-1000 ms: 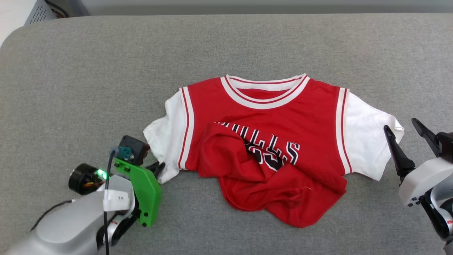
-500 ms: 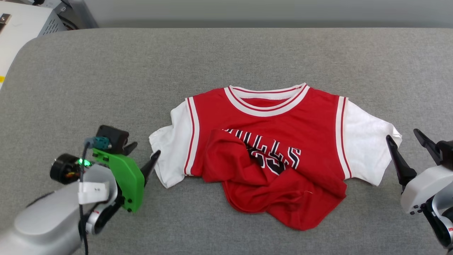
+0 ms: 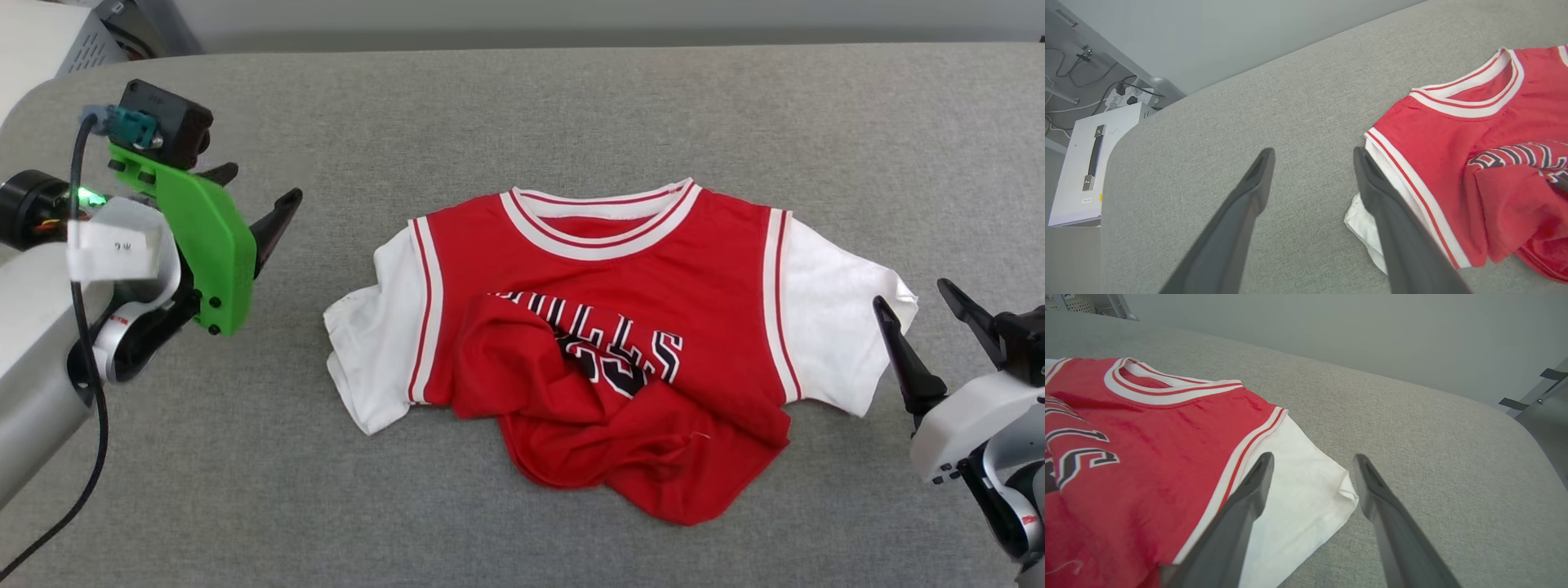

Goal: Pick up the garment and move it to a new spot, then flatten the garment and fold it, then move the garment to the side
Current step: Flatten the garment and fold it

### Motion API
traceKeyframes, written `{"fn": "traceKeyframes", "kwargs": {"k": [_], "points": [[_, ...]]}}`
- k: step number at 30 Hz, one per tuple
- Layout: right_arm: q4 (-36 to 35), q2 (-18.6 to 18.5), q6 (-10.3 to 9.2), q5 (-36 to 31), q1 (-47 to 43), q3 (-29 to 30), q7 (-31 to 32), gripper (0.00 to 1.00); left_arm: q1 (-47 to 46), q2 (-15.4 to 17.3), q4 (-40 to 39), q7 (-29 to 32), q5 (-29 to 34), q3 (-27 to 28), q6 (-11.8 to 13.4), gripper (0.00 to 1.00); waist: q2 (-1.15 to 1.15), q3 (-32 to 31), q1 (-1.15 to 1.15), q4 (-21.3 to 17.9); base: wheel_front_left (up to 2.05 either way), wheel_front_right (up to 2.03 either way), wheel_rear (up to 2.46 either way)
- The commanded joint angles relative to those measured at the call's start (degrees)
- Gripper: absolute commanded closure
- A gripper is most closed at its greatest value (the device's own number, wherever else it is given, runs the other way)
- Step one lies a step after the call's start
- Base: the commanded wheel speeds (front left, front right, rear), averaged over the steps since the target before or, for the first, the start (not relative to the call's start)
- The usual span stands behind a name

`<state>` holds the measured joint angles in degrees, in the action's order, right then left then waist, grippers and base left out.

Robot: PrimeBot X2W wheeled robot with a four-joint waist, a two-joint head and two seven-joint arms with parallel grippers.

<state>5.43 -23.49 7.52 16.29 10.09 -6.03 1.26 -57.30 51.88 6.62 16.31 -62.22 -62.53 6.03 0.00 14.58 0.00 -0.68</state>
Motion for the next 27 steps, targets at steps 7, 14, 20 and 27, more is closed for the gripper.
{"fn": "traceKeyframes", "kwargs": {"k": [7,14,20,27], "points": [[-1.6,0.2,-0.03,-0.4,2.8,-0.8,-0.4,0.0,-2.2,-4.5,7.7,11.8,-4.8,-3.8,-5.4,0.0,0.0,3.3,0.0,-3.1,0.0,0.0,0.0],[-1.7,0.2,-0.03,-0.6,3.9,-0.7,-0.4,0.0,-1.4,-8.5,16.0,15.6,-4.7,-6.9,-7.8,0.0,0.0,5.4,0.0,-4.5,0.0,0.0,0.0],[-1.4,-0.2,-0.03,-0.3,4.8,-0.9,-0.7,0.0,0.9,-10.9,23.0,19.8,-3.4,-9.1,-10.2,0.0,0.0,6.5,0.0,-5.3,0.0,0.0,0.0],[-1.0,-0.8,-0.03,0.1,5.0,-0.3,-0.8,0.0,3.3,-12.2,26.2,19.9,-1.9,-10.0,-12.7,1.0,0.0,5.4,0.0,-5.0,0.0,0.0,0.0]]}}
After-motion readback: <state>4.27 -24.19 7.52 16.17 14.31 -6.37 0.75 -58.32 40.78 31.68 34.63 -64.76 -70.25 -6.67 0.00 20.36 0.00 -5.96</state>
